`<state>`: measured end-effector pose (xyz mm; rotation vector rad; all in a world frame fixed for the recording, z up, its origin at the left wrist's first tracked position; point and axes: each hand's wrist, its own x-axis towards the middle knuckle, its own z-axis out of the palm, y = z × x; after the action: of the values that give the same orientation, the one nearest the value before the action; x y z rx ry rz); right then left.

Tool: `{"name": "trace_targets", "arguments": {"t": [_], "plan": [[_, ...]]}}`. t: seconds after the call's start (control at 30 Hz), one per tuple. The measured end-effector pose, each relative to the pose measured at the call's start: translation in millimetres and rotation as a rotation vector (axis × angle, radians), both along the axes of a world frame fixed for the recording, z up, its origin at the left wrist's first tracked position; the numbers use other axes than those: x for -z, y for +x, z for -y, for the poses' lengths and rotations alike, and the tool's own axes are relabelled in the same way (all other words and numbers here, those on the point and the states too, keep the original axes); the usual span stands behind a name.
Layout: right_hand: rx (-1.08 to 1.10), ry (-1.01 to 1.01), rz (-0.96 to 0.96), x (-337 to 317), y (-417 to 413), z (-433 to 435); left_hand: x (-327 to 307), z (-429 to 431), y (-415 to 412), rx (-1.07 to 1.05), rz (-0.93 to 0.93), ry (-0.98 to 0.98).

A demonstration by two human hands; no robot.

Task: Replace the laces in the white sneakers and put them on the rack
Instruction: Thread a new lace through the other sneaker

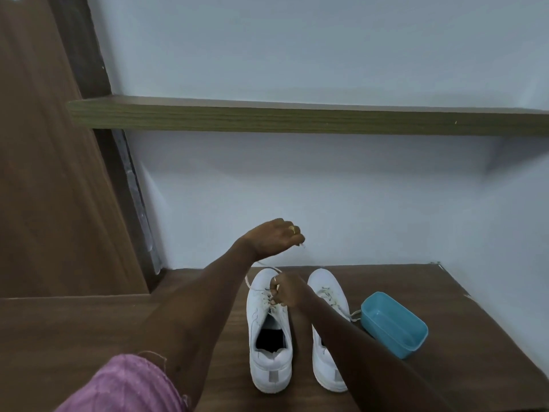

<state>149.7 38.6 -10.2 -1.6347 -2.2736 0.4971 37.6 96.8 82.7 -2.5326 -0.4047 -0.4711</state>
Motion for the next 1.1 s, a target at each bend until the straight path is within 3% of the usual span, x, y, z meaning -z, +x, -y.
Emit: {"name": "trace_targets", "arguments": {"t": [0.07,0.23,0.4,0.5,0.6,0.8,0.93,1.1], "plan": [[-0.017,-0.017,0.009,3.2,1.9,-2.1,13.3,-9.1,0.7,-0.099,-0.042,-0.149],[-0.144,-0.015,0.212,15.6,5.8,-4.5,51.8,-7.7,-12.1,-0.634,-0.175,-0.572],[-0.182,0.001,0.374,14.3,1.2,4.8,76.3,29.1,-22.4,-0.689,-0.039,-0.749],[-0.026,-0.083,0.177,19.5,-1.7,15.5,91.9,50.7,-29.0,-0.675,0.021,-0.792],[0.025,-0.159,0.145,24.7,-0.1,20.3,101.2,64.0,-36.7,-0.717,0.117,-0.879],[0.267,-0.476,-0.199,8.4,-10.5,14.5,111.8,82.0,-38.6,-0.758,0.162,-0.759],[0.396,-0.558,-0.486,16.1,-9.2,16.4,116.3,82.2,-33.3,-0.828,0.187,-0.767],[0.460,-0.632,-0.665,11.4,-4.6,18.8,112.9,79.8,-24.9,-0.850,0.239,-0.846]]}}
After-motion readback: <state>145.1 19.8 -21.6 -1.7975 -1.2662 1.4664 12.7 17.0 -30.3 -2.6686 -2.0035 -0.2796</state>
